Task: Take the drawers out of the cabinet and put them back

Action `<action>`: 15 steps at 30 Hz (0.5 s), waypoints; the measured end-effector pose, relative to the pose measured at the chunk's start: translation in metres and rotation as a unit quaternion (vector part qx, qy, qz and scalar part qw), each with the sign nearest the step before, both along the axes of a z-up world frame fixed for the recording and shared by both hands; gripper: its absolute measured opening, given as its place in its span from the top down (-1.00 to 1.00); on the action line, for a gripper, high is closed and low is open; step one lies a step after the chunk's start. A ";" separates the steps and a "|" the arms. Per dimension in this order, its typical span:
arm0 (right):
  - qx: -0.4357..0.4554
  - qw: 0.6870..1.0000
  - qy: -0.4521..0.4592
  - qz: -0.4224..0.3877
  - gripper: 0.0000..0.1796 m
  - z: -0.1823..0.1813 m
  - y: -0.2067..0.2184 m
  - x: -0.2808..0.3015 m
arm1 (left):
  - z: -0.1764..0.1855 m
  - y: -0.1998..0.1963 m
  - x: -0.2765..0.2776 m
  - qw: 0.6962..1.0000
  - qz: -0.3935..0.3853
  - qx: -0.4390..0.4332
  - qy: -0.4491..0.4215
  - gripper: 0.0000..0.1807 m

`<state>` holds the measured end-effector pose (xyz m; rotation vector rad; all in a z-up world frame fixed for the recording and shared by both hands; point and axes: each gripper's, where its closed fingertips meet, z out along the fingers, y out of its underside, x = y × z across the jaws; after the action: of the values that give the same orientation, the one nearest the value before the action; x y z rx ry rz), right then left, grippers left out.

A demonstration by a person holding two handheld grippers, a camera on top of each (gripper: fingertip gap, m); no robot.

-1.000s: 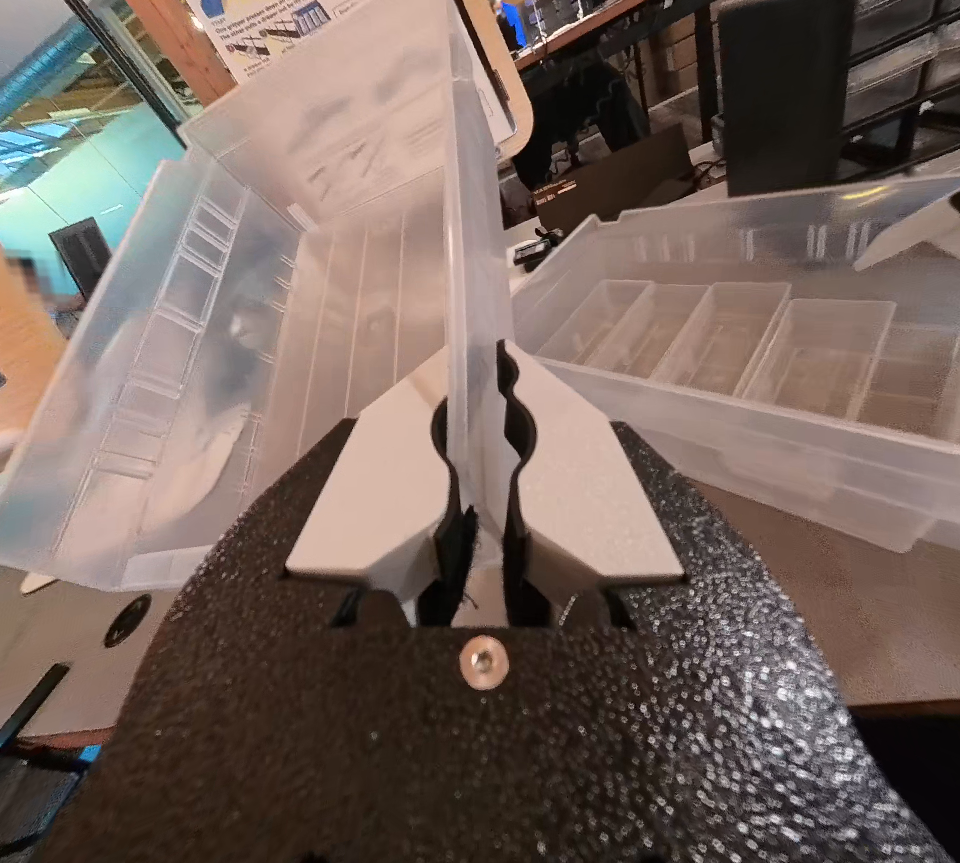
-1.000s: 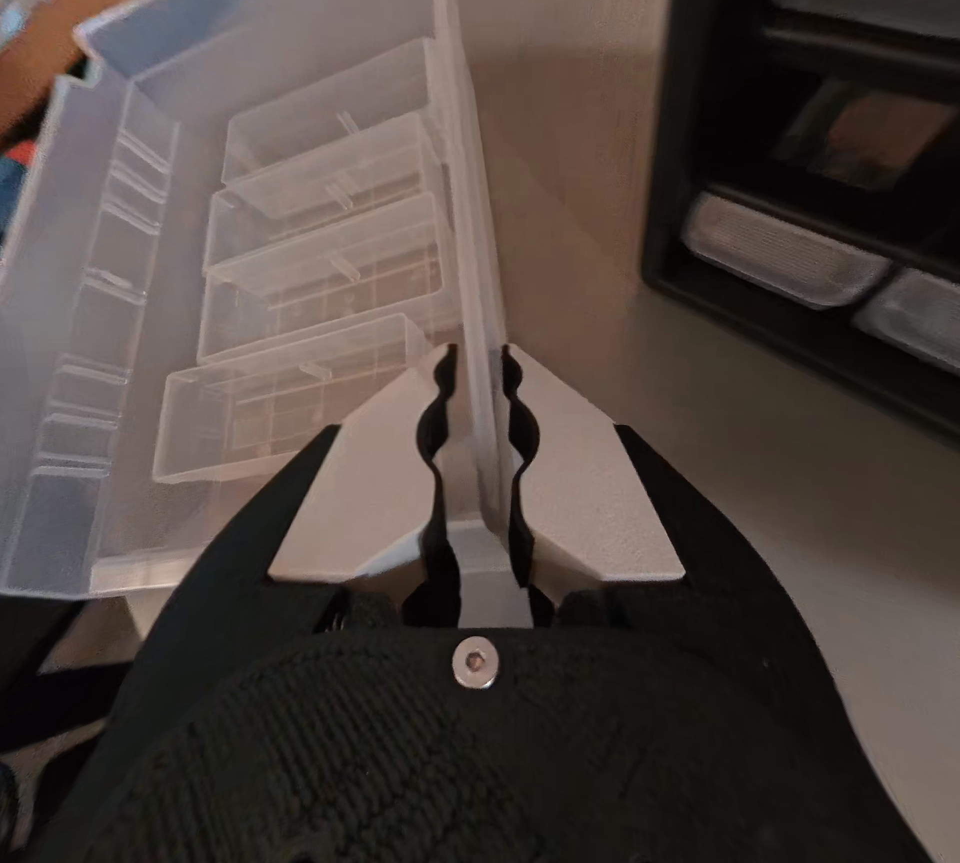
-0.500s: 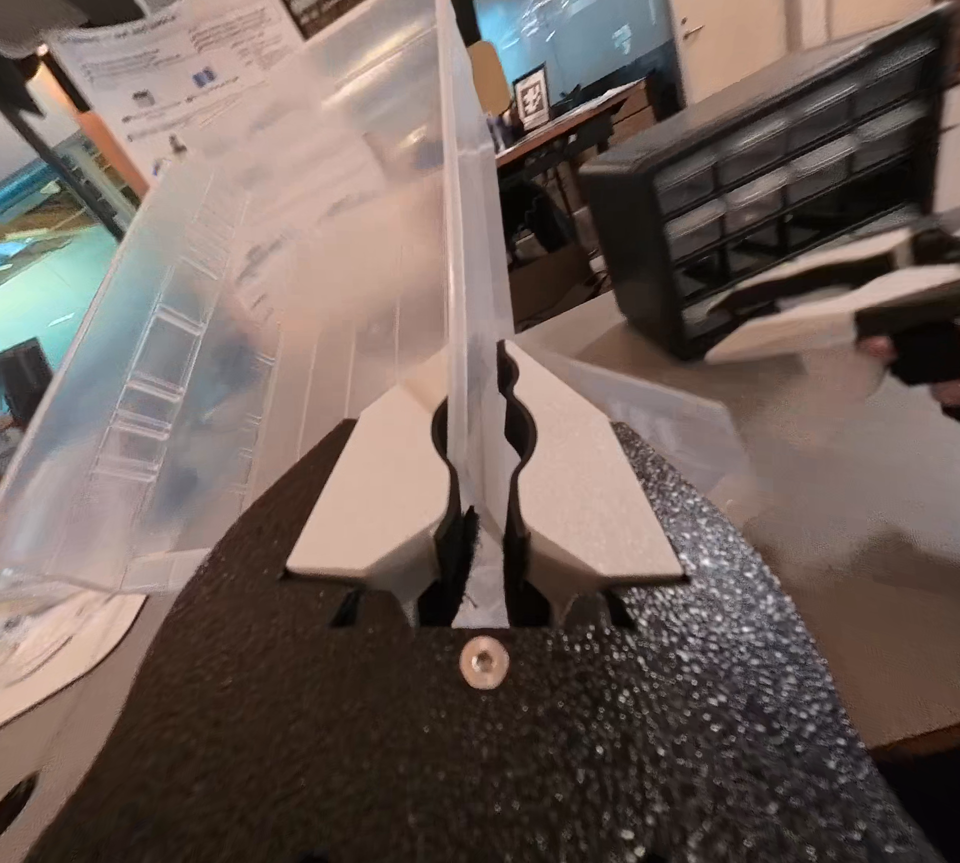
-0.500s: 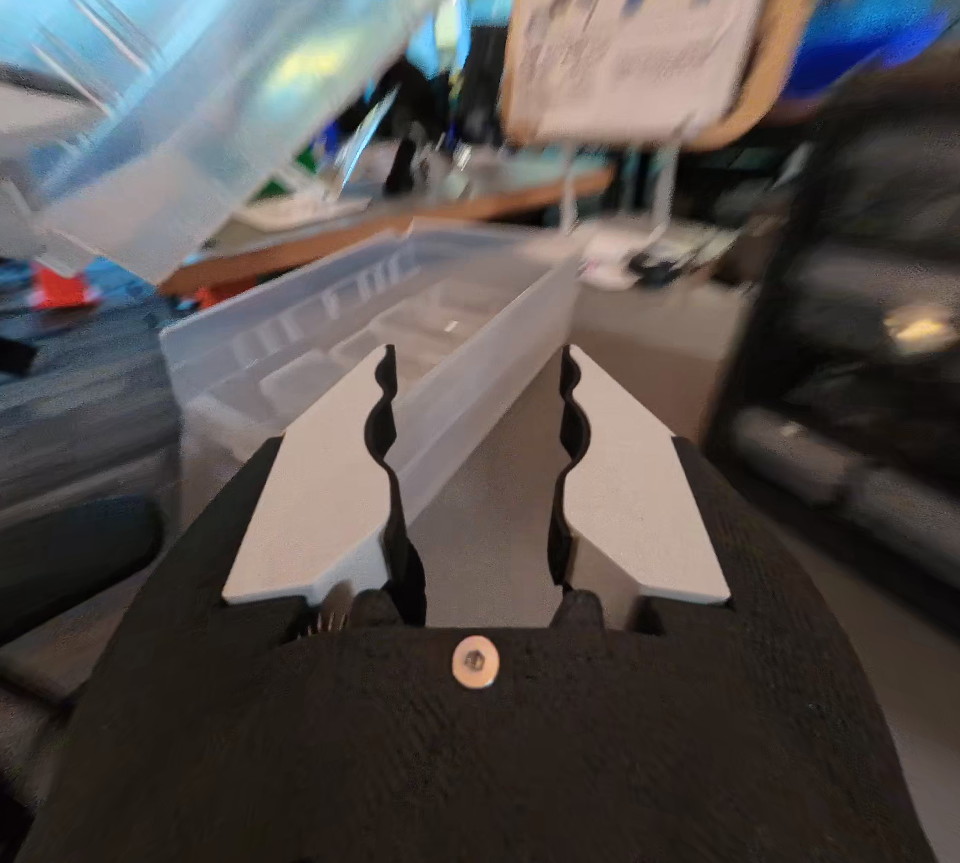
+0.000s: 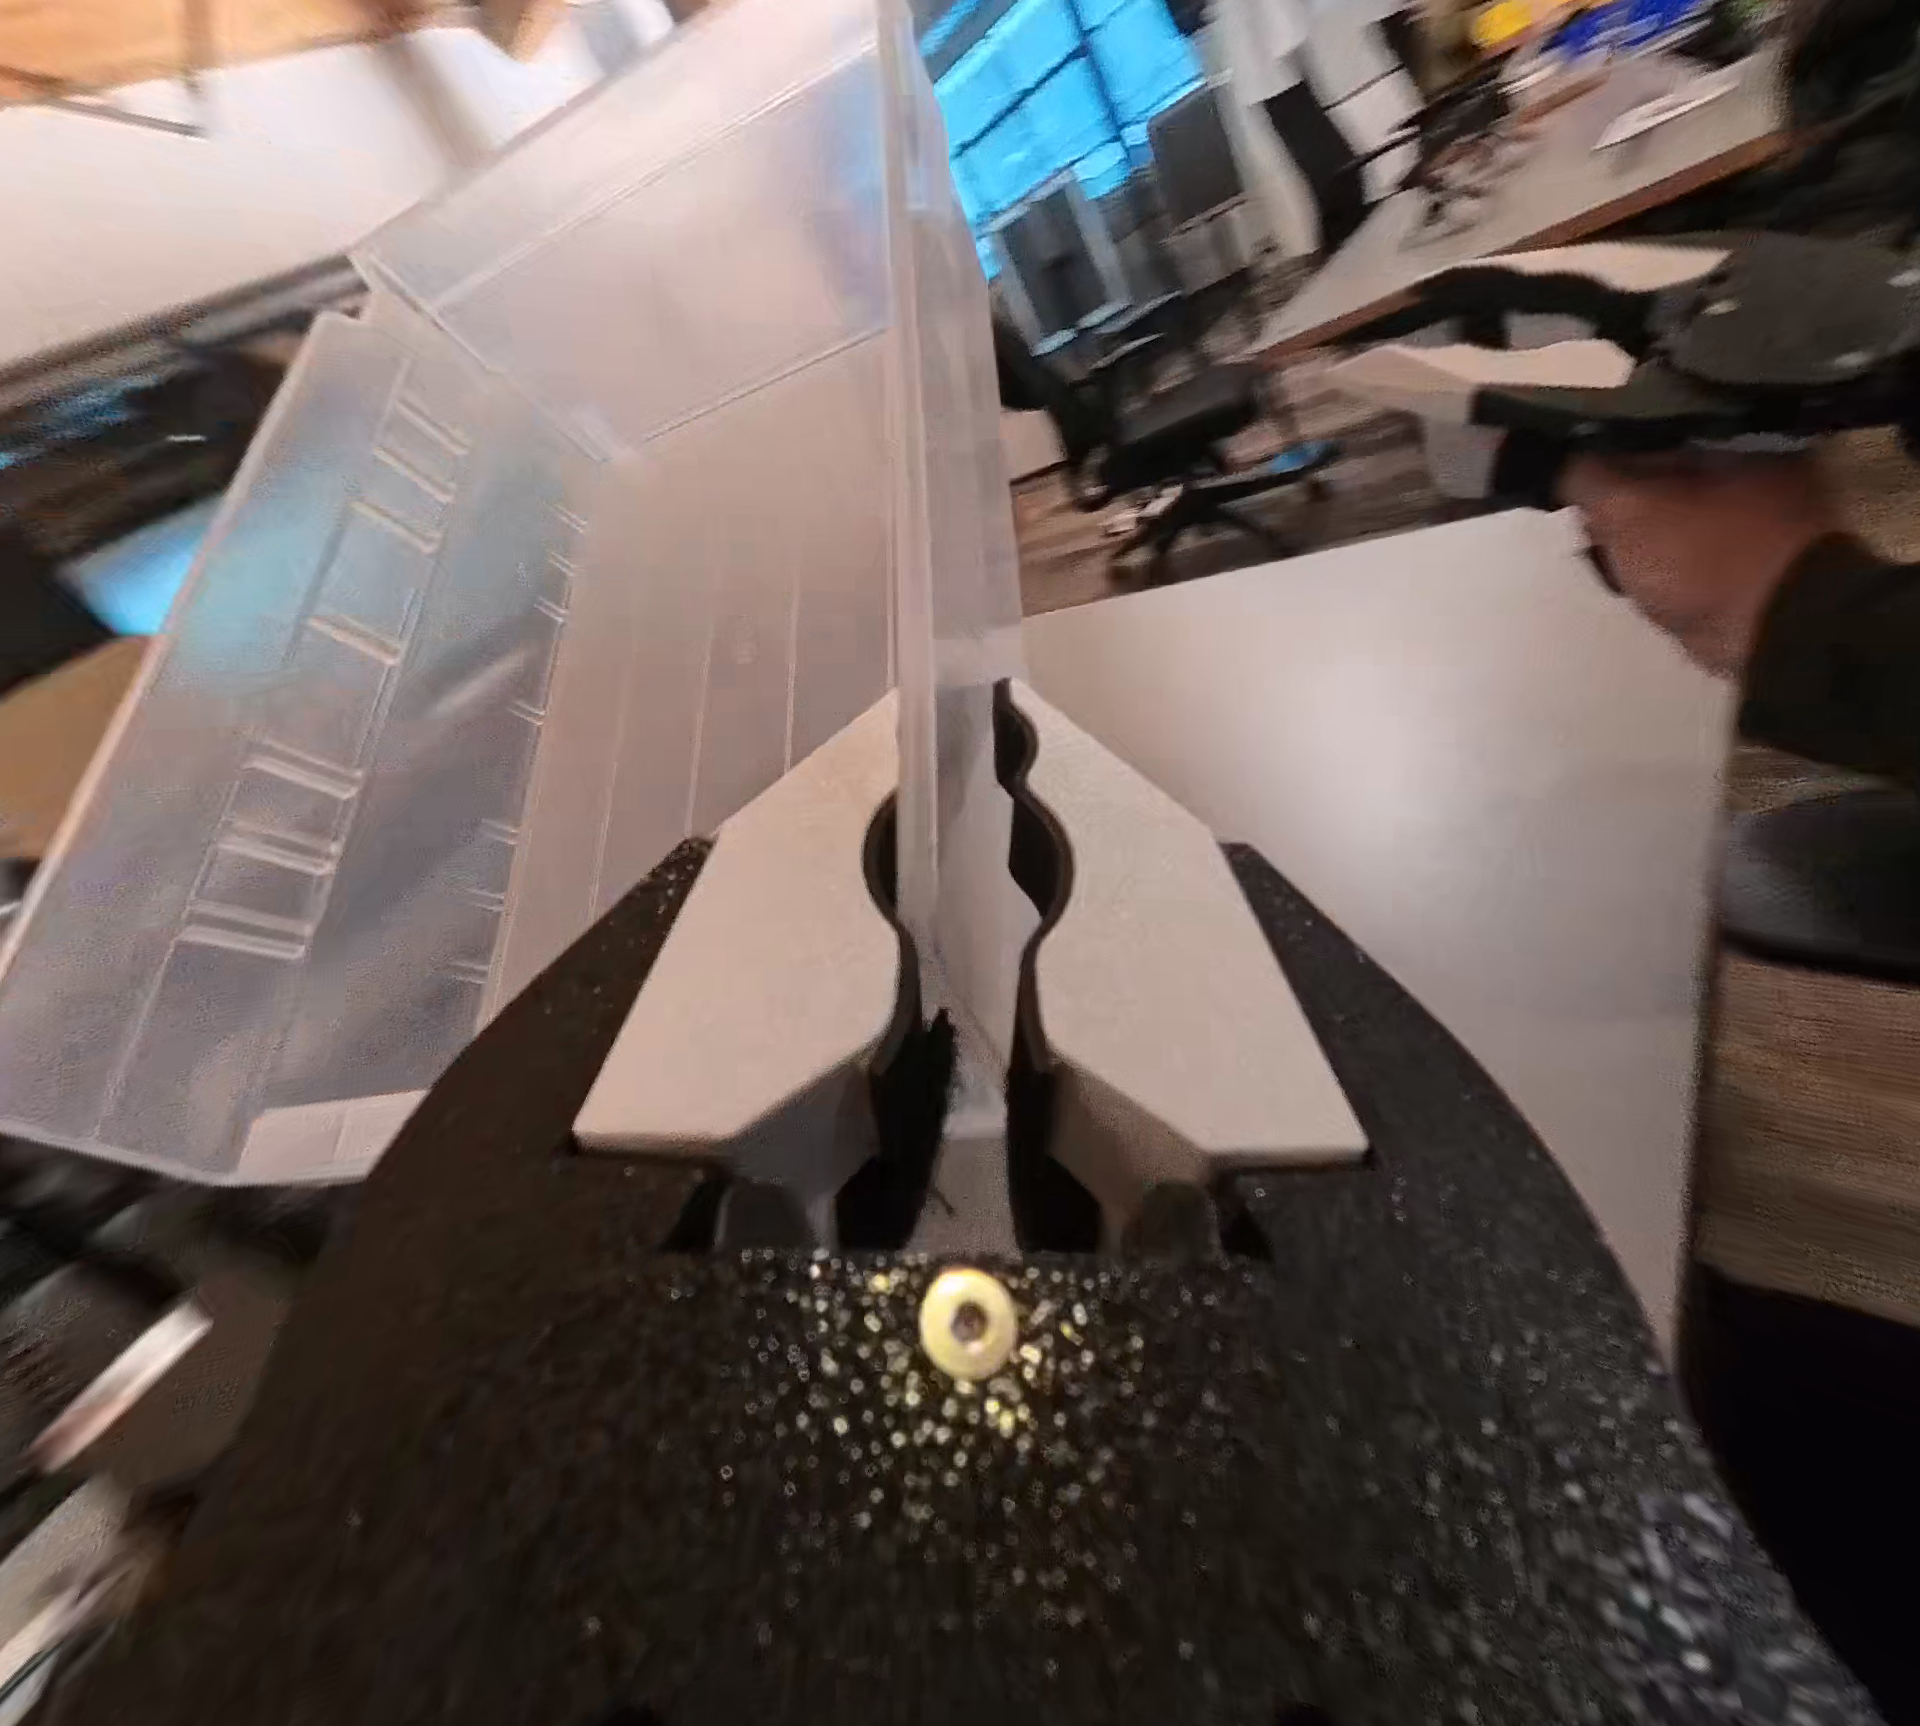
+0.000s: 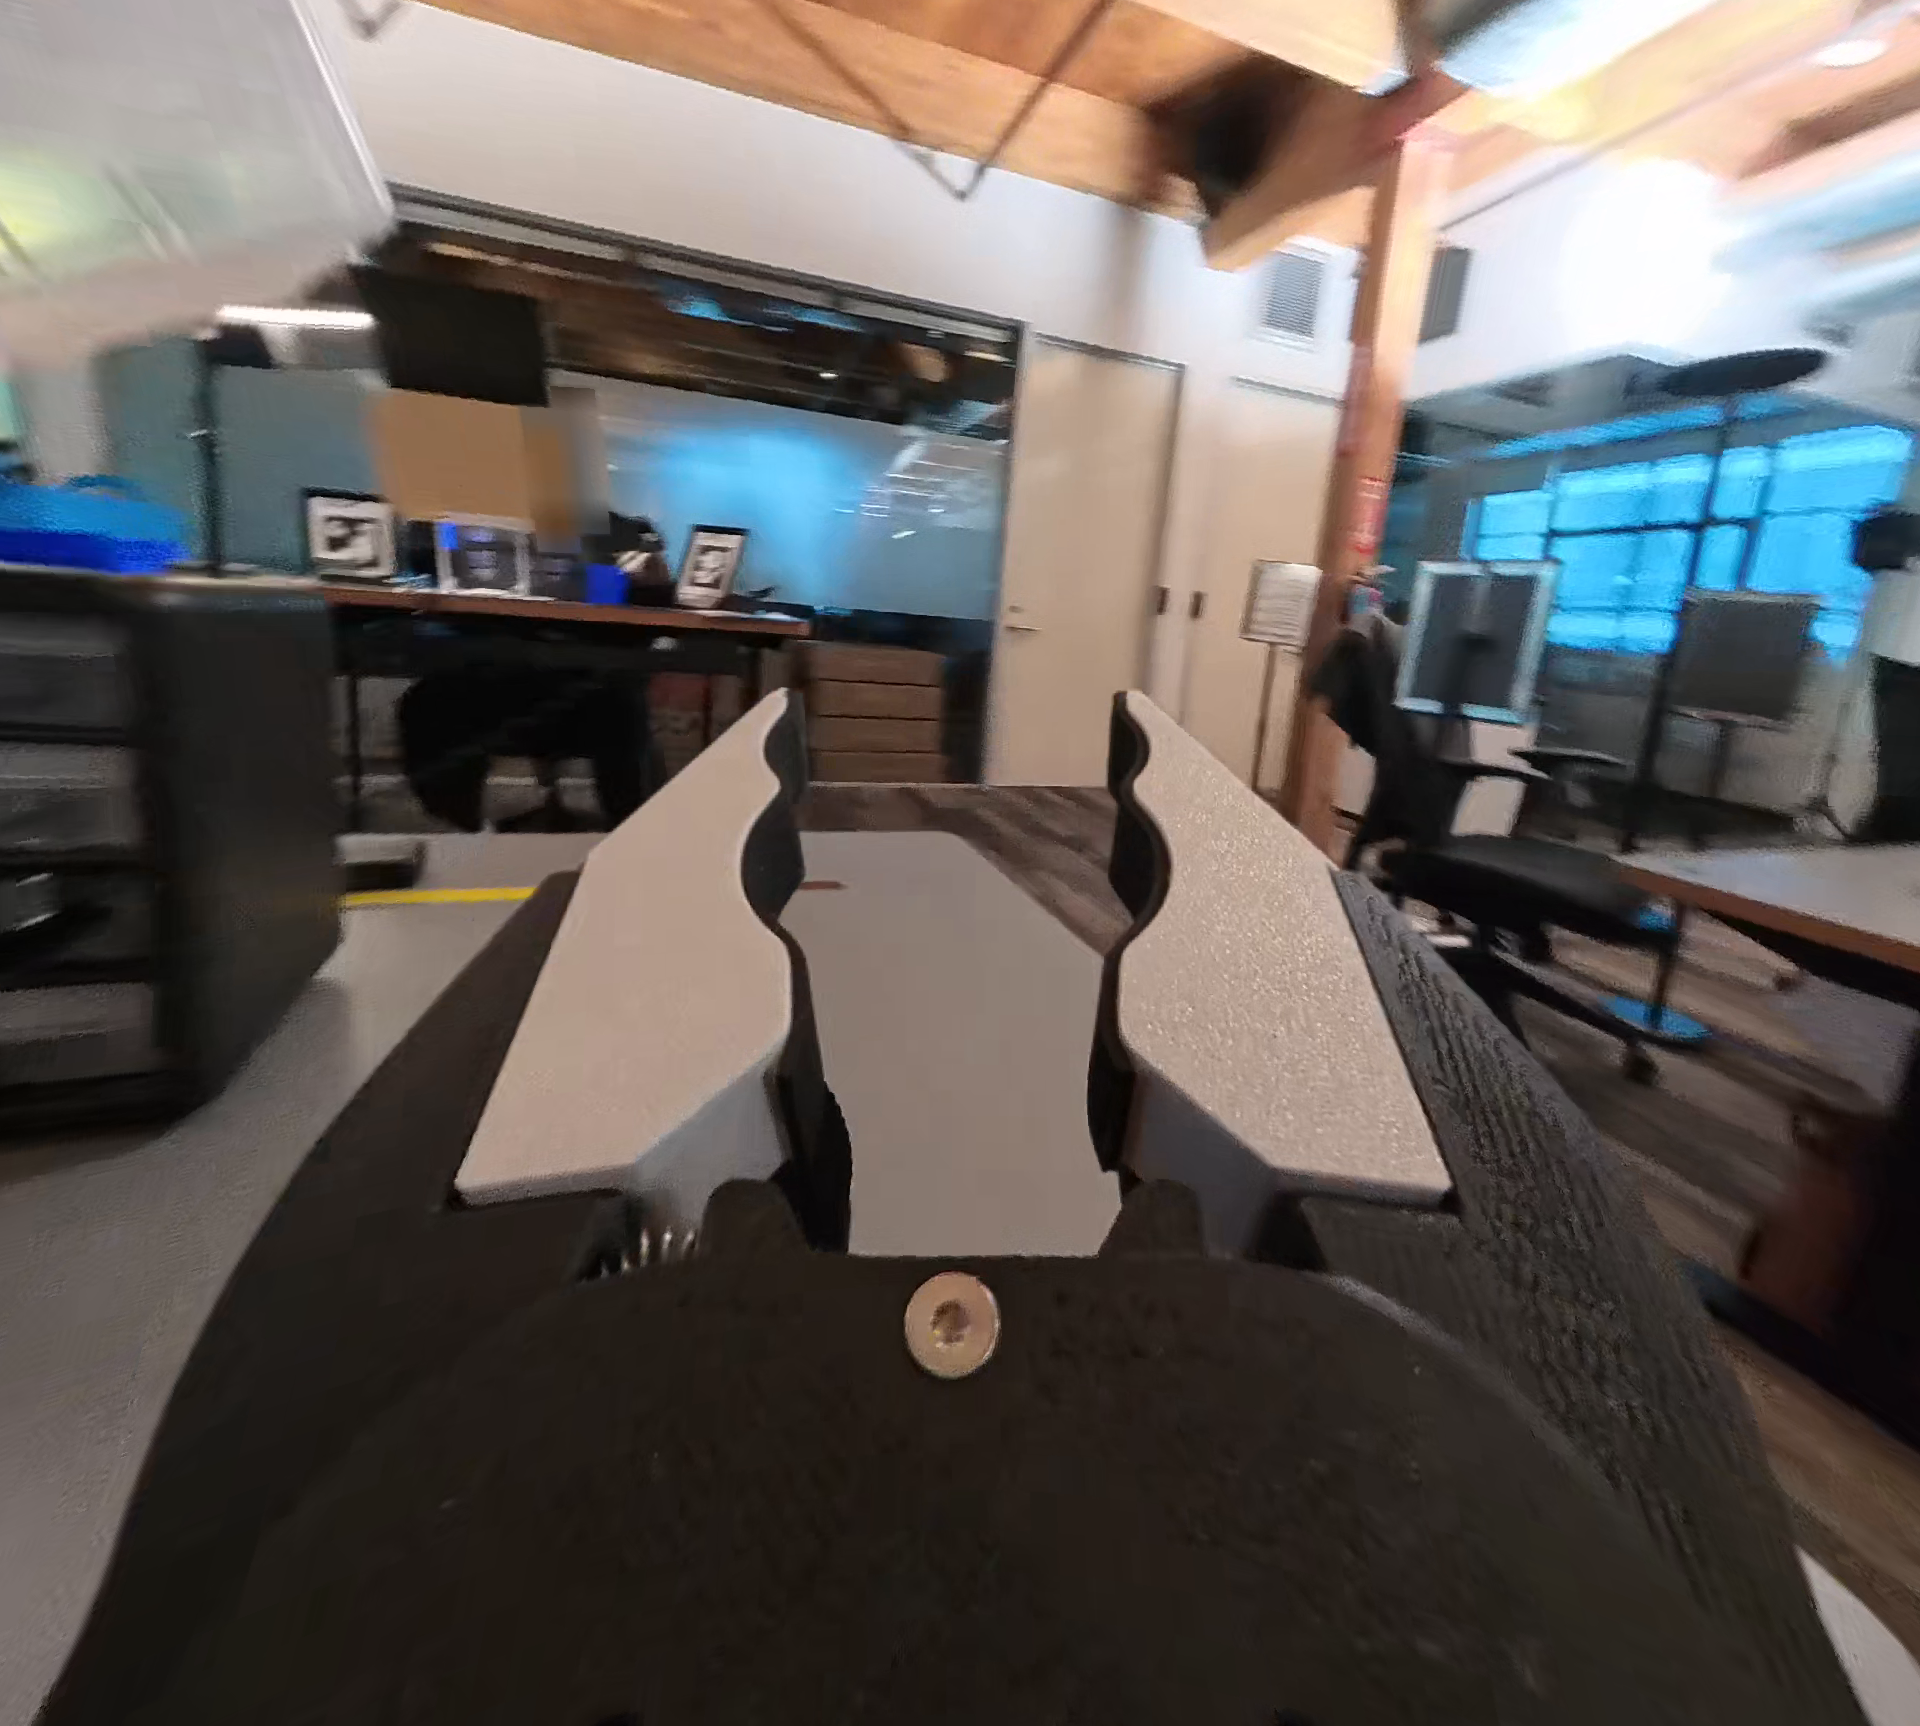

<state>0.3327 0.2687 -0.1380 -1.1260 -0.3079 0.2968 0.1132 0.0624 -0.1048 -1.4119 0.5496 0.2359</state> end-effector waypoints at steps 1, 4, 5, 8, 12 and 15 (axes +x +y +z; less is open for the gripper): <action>-0.005 1.000 0.015 -0.016 0.37 -0.003 0.006 0.020 | -0.006 0.016 0.021 0.999 -0.033 -0.015 -0.007 0.93; -0.014 0.996 0.063 -0.057 0.36 -0.012 0.026 0.065 | -0.033 0.059 0.077 0.990 -0.120 -0.068 -0.015 0.92; -0.019 0.995 0.071 -0.065 0.36 -0.016 0.033 0.076 | -0.044 0.072 0.094 0.986 -0.139 -0.087 -0.011 0.92; -0.035 0.990 0.101 -0.091 0.37 -0.026 0.044 0.105 | -0.080 0.110 0.131 0.977 -0.163 -0.139 0.005 0.90; -0.054 0.985 0.156 -0.053 0.39 -0.028 0.048 0.111 | -0.122 0.149 0.153 0.967 -0.154 -0.203 0.005 0.91; -0.085 0.984 0.150 -0.033 0.39 -0.036 0.057 0.098 | -0.150 0.170 0.151 0.962 -0.131 -0.241 0.009 0.92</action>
<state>0.4311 0.3255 -0.1739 -1.2363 0.0226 0.4354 0.2644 0.2326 -0.2548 -1.7861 0.8395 -0.1087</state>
